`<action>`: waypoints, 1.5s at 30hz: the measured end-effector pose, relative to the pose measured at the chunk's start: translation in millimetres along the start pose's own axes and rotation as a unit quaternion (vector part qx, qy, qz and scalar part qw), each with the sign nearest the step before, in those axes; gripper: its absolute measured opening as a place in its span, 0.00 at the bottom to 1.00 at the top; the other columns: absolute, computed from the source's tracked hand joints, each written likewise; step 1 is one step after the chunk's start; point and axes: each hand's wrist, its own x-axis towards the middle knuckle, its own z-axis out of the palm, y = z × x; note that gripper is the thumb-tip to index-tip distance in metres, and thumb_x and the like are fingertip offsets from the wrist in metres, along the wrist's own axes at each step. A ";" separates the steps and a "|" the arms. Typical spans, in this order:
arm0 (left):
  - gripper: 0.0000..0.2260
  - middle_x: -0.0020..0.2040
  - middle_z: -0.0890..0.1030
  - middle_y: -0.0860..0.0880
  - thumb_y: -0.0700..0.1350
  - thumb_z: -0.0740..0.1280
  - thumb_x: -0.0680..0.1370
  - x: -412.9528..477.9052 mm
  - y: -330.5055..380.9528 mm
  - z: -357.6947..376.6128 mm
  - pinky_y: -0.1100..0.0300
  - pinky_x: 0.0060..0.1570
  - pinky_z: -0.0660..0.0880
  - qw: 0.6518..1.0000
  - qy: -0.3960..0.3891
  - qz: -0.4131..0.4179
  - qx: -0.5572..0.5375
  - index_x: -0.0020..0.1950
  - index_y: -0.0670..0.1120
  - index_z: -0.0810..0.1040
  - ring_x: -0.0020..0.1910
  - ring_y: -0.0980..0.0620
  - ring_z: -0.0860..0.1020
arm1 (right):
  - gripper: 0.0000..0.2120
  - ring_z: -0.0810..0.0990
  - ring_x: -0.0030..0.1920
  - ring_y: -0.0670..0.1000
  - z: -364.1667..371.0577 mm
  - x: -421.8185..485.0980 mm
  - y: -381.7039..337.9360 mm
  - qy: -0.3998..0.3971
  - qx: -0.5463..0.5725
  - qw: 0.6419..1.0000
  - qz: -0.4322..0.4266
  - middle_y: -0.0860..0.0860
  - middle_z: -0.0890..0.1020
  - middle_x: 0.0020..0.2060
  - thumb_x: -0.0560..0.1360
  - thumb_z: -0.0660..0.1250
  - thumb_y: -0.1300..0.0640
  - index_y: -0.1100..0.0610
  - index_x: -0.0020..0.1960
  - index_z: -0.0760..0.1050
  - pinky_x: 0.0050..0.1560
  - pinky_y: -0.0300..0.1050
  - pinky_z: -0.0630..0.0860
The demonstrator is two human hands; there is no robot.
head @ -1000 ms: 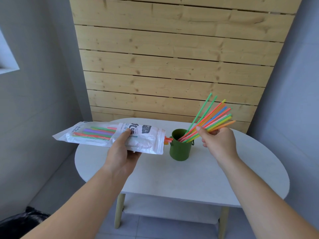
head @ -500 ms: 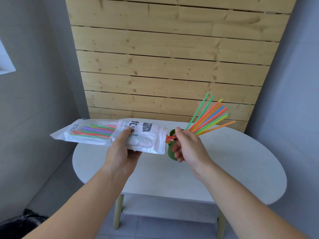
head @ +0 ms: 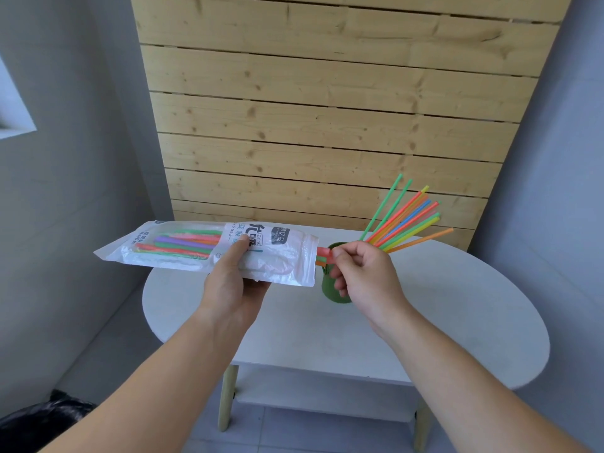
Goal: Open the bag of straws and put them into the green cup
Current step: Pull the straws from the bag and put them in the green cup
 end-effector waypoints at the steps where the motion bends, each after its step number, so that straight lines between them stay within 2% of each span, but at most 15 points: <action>1: 0.06 0.52 0.89 0.45 0.40 0.70 0.80 0.4 0.6 -0.4 0.51 0.48 0.85 1.000 0.001 0.001 -0.001 0.56 0.43 0.83 0.51 0.46 0.88 | 0.08 0.73 0.23 0.43 -2.6 1.1 -0.3 0.004 -0.005 1.000 -0.005 0.48 0.79 0.28 0.82 0.63 0.61 0.61 0.48 0.79 0.24 0.36 0.71; 5: 0.06 0.53 0.89 0.45 0.39 0.70 0.80 0.3 1.8 -2.1 0.49 0.52 0.84 1.000 0.012 0.000 -0.004 0.56 0.43 0.83 0.53 0.46 0.88 | 0.08 0.75 0.25 0.43 -12.5 4.9 0.0 0.019 -0.053 0.997 -0.050 0.48 0.80 0.29 0.81 0.63 0.60 0.58 0.46 0.79 0.27 0.37 0.73; 8: 0.05 0.53 0.89 0.45 0.39 0.70 0.80 -0.6 1.7 -1.8 0.48 0.55 0.83 1.000 0.018 -0.004 -0.009 0.56 0.43 0.83 0.52 0.46 0.88 | 0.09 0.75 0.26 0.46 -15.1 6.6 0.9 0.014 -0.029 0.999 -0.034 0.49 0.80 0.29 0.81 0.62 0.59 0.58 0.45 0.78 0.26 0.38 0.73; 11: 0.05 0.53 0.89 0.45 0.39 0.70 0.80 -1.5 1.4 -1.6 0.49 0.55 0.84 1.000 0.018 -0.004 -0.004 0.55 0.43 0.83 0.52 0.47 0.88 | 0.13 0.74 0.26 0.50 -14.3 6.2 -0.8 -0.019 0.039 0.999 0.023 0.53 0.79 0.30 0.82 0.59 0.53 0.60 0.48 0.78 0.26 0.41 0.71; 14: 0.06 0.53 0.89 0.45 0.39 0.70 0.80 -2.4 0.0 -0.9 0.49 0.54 0.84 1.000 0.015 -0.003 0.000 0.56 0.43 0.83 0.52 0.46 0.88 | 0.17 0.73 0.25 0.49 -10.0 3.1 0.7 -0.034 0.016 0.999 -0.004 0.50 0.76 0.27 0.81 0.63 0.45 0.60 0.48 0.76 0.24 0.40 0.69; 17: 0.07 0.53 0.89 0.45 0.39 0.70 0.80 -2.6 -1.1 -0.1 0.50 0.52 0.85 1.000 0.013 -0.005 0.002 0.57 0.43 0.83 0.52 0.47 0.88 | 0.11 0.71 0.25 0.48 -6.0 2.7 3.1 -0.009 -0.027 0.999 -0.035 0.46 0.75 0.24 0.79 0.68 0.51 0.59 0.48 0.78 0.24 0.41 0.69; 21: 0.07 0.53 0.89 0.45 0.39 0.70 0.80 -1.7 -0.3 -0.8 0.51 0.51 0.85 1.000 0.012 -0.006 0.002 0.57 0.43 0.83 0.51 0.47 0.88 | 0.06 0.71 0.24 0.46 -9.0 6.2 4.5 -0.009 -0.020 0.999 -0.035 0.47 0.76 0.26 0.81 0.66 0.56 0.59 0.50 0.78 0.26 0.42 0.70; 25: 0.06 0.53 0.89 0.45 0.39 0.70 0.80 -1.6 1.6 -1.9 0.48 0.55 0.83 1.000 0.015 -0.004 -0.002 0.57 0.43 0.82 0.53 0.46 0.88 | 0.07 0.73 0.26 0.46 -15.5 10.4 5.7 -0.018 -0.028 0.999 -0.026 0.50 0.77 0.30 0.83 0.62 0.57 0.58 0.50 0.76 0.28 0.42 0.73; 28: 0.06 0.52 0.89 0.45 0.38 0.70 0.80 -1.7 2.0 -2.2 0.49 0.54 0.83 1.000 0.015 -0.004 -0.006 0.56 0.43 0.83 0.52 0.46 0.88 | 0.08 0.74 0.26 0.47 -20.0 13.8 8.5 -0.023 -0.023 0.999 -0.005 0.52 0.77 0.31 0.83 0.60 0.56 0.59 0.51 0.75 0.28 0.41 0.73; 31: 0.05 0.50 0.89 0.46 0.38 0.69 0.80 -1.7 1.8 -1.9 0.49 0.54 0.83 1.000 0.015 -0.006 -0.004 0.55 0.43 0.83 0.51 0.47 0.88 | 0.08 0.74 0.26 0.48 -21.7 15.4 10.7 -0.017 0.035 0.999 0.020 0.53 0.77 0.31 0.82 0.62 0.56 0.59 0.49 0.76 0.27 0.43 0.73; 33: 0.05 0.50 0.89 0.46 0.38 0.70 0.80 -1.6 1.9 -1.8 0.49 0.55 0.83 1.000 0.017 -0.006 -0.004 0.55 0.43 0.83 0.49 0.47 0.88 | 0.10 0.74 0.26 0.50 -20.7 14.0 11.4 -0.020 0.073 0.997 0.024 0.53 0.78 0.30 0.81 0.65 0.52 0.59 0.48 0.76 0.26 0.44 0.72; 35: 0.05 0.51 0.89 0.45 0.38 0.70 0.80 -1.5 2.2 -1.8 0.49 0.54 0.83 1.000 0.018 -0.006 -0.002 0.55 0.43 0.83 0.50 0.47 0.88 | 0.11 0.73 0.25 0.50 -18.5 11.9 12.2 -0.026 0.074 0.997 0.010 0.51 0.77 0.28 0.80 0.68 0.50 0.59 0.48 0.77 0.26 0.42 0.72; 42: 0.06 0.52 0.89 0.45 0.38 0.70 0.80 -2.4 3.2 -1.3 0.50 0.51 0.84 1.000 0.019 -0.012 -0.005 0.57 0.42 0.82 0.50 0.47 0.88 | 0.11 0.67 0.24 0.48 -24.4 14.9 7.6 0.003 0.058 0.998 -0.018 0.47 0.72 0.24 0.80 0.68 0.54 0.61 0.44 0.76 0.24 0.40 0.65; 45: 0.07 0.49 0.89 0.46 0.38 0.70 0.80 -2.6 3.2 -1.0 0.52 0.46 0.85 1.000 0.017 -0.017 -0.012 0.57 0.42 0.82 0.48 0.47 0.88 | 0.12 0.66 0.24 0.48 -30.8 16.2 4.6 0.024 0.104 0.994 -0.002 0.48 0.71 0.24 0.79 0.69 0.54 0.59 0.41 0.75 0.23 0.41 0.64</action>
